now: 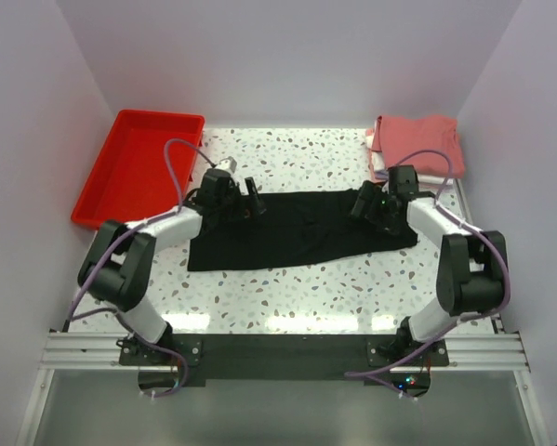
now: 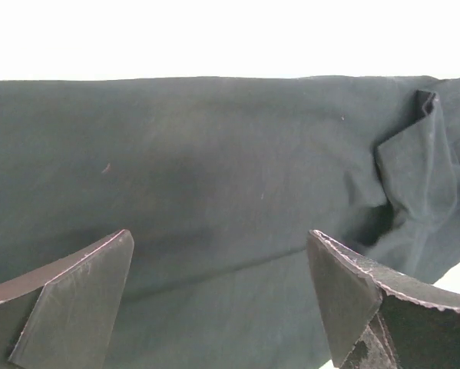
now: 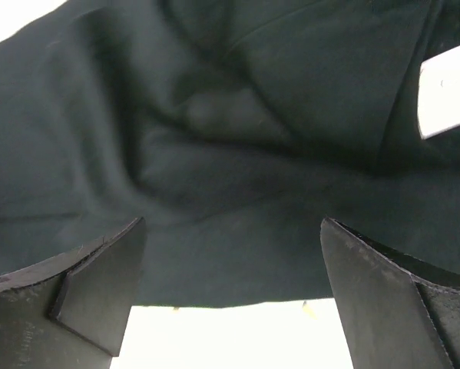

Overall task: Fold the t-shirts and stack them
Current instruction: Fold the tshirt

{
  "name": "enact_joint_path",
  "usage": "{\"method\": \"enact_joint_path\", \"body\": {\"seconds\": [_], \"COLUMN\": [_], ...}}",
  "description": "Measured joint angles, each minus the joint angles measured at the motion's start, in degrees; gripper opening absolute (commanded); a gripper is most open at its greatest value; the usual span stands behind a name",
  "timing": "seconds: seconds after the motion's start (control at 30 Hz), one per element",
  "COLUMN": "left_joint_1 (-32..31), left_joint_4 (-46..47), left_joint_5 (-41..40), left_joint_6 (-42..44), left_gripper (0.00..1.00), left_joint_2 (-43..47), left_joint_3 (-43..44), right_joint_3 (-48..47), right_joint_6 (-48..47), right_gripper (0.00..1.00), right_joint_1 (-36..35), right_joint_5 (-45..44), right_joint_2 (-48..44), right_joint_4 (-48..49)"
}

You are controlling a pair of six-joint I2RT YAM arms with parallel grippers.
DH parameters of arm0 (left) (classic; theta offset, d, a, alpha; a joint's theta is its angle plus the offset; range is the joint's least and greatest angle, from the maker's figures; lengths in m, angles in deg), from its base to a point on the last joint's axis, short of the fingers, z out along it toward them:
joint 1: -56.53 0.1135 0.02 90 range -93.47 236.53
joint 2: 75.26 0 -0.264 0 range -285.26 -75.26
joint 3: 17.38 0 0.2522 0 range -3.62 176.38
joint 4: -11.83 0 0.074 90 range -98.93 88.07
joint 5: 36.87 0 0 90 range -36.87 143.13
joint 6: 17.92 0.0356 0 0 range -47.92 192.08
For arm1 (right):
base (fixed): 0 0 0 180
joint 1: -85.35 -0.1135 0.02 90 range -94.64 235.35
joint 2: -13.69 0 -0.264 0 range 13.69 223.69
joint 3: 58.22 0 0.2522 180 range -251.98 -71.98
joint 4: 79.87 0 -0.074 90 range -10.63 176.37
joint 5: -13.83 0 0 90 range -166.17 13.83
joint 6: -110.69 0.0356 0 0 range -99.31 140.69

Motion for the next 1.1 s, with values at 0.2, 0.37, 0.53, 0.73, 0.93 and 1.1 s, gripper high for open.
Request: {"method": "enact_joint_path", "body": {"seconds": [0.2, 0.37, 0.53, 0.73, 0.93, 1.1], "left_joint_1": [1.46, 2.21, 1.36, -2.78, -11.41, -17.57], "left_joint_4": [2.40, 5.60, 4.44, -0.66, 3.54, 5.81], "left_joint_5": [7.96, 9.68, 9.40, 8.44, 9.92, 10.14], "left_joint_6": [1.18, 1.18, -0.44, -6.51, -13.42, -15.54], "left_gripper": [0.94, 0.91, 0.91, 0.91, 0.91, 0.91], "left_joint_2": [-11.13, -9.97, 3.32, 19.54, 22.36, 20.90], "left_joint_3": [4.96, 1.60, -12.20, -24.83, -28.79, -28.76], "right_joint_3": [-6.93, -14.01, -26.38, -49.18, -79.25, -82.90], "right_joint_6": [0.35, 0.31, -0.85, -2.45, -3.74, -3.54], "right_gripper": [0.99, 0.99, 0.99, 0.99, 0.99, 0.99], "right_joint_1": [-1.77, -4.74, -8.76, -12.48, -14.45, -14.99], "right_joint_5": [-2.40, -3.80, -3.82, -0.63, 6.23, 8.94], "right_joint_2": [11.26, 17.22, 26.38, 41.72, 60.13, 62.73], "right_joint_4": [-0.31, -0.87, -1.62, -2.93, -7.67, -6.32]}}
